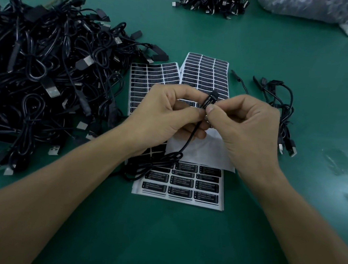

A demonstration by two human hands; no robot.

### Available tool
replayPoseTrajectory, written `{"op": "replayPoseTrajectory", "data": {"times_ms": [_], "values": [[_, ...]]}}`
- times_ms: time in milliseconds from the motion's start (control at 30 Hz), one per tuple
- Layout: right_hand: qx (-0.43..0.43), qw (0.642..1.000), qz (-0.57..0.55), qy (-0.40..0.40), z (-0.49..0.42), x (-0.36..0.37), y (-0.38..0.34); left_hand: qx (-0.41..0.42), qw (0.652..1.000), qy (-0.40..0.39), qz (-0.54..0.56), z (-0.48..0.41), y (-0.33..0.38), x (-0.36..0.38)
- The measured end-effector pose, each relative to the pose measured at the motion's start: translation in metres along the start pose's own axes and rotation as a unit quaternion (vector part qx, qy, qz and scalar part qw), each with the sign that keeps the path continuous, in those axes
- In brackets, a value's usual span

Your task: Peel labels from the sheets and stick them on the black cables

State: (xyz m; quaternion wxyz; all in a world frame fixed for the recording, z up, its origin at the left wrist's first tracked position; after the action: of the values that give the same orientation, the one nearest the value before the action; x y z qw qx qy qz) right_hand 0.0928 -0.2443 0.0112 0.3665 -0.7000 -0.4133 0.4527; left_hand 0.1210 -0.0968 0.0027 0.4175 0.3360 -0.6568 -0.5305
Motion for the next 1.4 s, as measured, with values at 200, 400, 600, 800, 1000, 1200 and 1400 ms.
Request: {"op": "replayPoseTrajectory", "data": {"times_ms": [200, 400, 600, 800, 1000, 1200, 1400], "values": [[0.023, 0.999, -0.028, 0.016, 0.001, -0.002, 0.001, 0.005, 1.0, 0.003, -0.003, 0.0, 0.001, 0.001], [0.045, 0.998, -0.04, -0.002, -0.001, -0.001, 0.004, 0.017, 1.0, -0.009, -0.013, 0.002, 0.004, 0.004], [0.013, 0.999, -0.04, -0.006, -0.004, 0.001, 0.002, 0.022, 0.998, 0.011, -0.059, 0.002, 0.005, 0.004], [-0.008, 1.0, 0.007, -0.007, 0.0, 0.002, -0.002, 0.09, 0.979, 0.028, -0.183, 0.004, 0.018, 0.004], [-0.033, 0.989, 0.08, -0.123, 0.015, 0.018, -0.018, 0.118, 0.991, 0.049, -0.032, 0.003, 0.033, -0.004], [-0.043, 0.979, 0.09, -0.177, 0.021, 0.03, -0.02, 0.102, 0.984, 0.143, 0.027, 0.0, 0.03, -0.023], [0.002, 0.999, 0.009, -0.033, -0.004, -0.005, -0.003, 0.109, 0.963, 0.245, -0.026, 0.002, 0.041, -0.053]]}}
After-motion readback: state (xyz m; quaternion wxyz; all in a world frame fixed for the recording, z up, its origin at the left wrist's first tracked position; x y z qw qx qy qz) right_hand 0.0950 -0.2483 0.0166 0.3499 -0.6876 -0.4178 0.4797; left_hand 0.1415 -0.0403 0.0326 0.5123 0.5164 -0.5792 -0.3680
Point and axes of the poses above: each hand's wrist, its own z-axis away from the middle knuckle, its own x-axis out of the palm, y = z × x, the point moved 5 cm from there along -z, towards the middle knuckle, and after that the axes turned 12 degrees about z, right-handed, at the moved point
